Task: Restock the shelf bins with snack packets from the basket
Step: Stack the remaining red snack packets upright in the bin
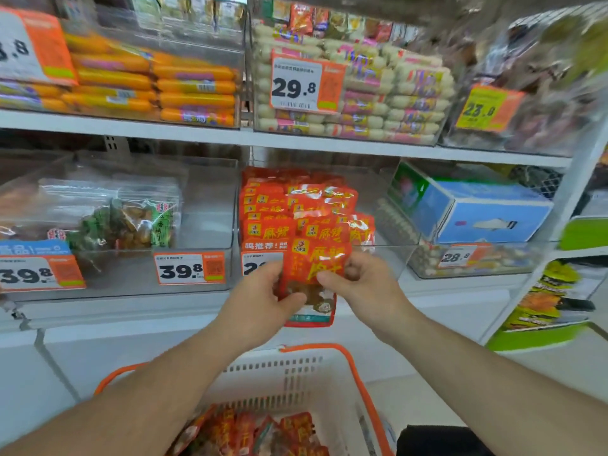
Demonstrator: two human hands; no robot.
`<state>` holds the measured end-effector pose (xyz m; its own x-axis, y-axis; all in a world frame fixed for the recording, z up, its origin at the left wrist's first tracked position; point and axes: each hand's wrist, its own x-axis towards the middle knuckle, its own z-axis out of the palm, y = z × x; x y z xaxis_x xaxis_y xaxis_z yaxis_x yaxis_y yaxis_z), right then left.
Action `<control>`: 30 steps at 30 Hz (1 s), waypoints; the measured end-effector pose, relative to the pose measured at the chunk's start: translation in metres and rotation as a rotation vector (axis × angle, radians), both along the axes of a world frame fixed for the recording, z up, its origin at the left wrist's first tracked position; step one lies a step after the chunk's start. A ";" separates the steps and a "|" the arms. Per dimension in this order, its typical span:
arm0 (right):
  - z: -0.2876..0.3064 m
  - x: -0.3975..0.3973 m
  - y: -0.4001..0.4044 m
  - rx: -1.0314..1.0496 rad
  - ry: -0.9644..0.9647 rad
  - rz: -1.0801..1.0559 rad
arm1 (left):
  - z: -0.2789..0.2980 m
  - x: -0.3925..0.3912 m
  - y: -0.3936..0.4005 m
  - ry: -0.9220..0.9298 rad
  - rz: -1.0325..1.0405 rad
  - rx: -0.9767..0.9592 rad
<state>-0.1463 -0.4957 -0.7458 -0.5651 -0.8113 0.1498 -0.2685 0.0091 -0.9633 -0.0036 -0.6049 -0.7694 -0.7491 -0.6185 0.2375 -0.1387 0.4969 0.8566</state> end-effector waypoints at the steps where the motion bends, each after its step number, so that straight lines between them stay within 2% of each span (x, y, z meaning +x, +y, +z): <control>1: 0.009 -0.005 0.002 -0.049 0.068 -0.025 | 0.004 -0.003 -0.006 -0.032 0.009 -0.239; 3: 0.028 -0.020 0.008 -0.155 0.219 -0.131 | 0.013 -0.007 -0.019 -0.120 0.122 -0.665; 4: 0.038 -0.030 0.009 -0.214 0.284 -0.207 | 0.019 -0.010 -0.026 -0.153 0.225 -0.718; 7: 0.058 -0.061 0.008 -0.326 0.386 -0.389 | 0.028 -0.021 -0.052 -0.308 0.475 -0.555; 10: 0.063 -0.088 -0.005 -0.290 0.367 -0.425 | 0.018 -0.030 -0.066 -0.373 0.533 -0.402; 15: 0.052 -0.125 -0.031 0.023 0.341 -0.411 | 0.005 -0.032 -0.067 -0.287 0.569 -0.417; 18: 0.040 -0.135 -0.044 0.167 0.185 -0.322 | 0.006 -0.031 -0.068 -0.284 0.560 -0.403; 23: 0.033 -0.136 -0.050 0.493 0.344 -0.277 | 0.006 -0.030 -0.068 -0.277 0.563 -0.409; 30: 0.030 -0.138 -0.061 0.646 0.372 -0.273 | 0.007 -0.028 -0.071 -0.317 0.532 -0.399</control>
<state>-0.2845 -0.5565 -0.7156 -0.7616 -0.6424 -0.0851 -0.4797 0.6472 -0.5925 -0.0318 -0.6758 -0.7629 -0.4419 -0.8291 0.3427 -0.6587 0.5591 0.5034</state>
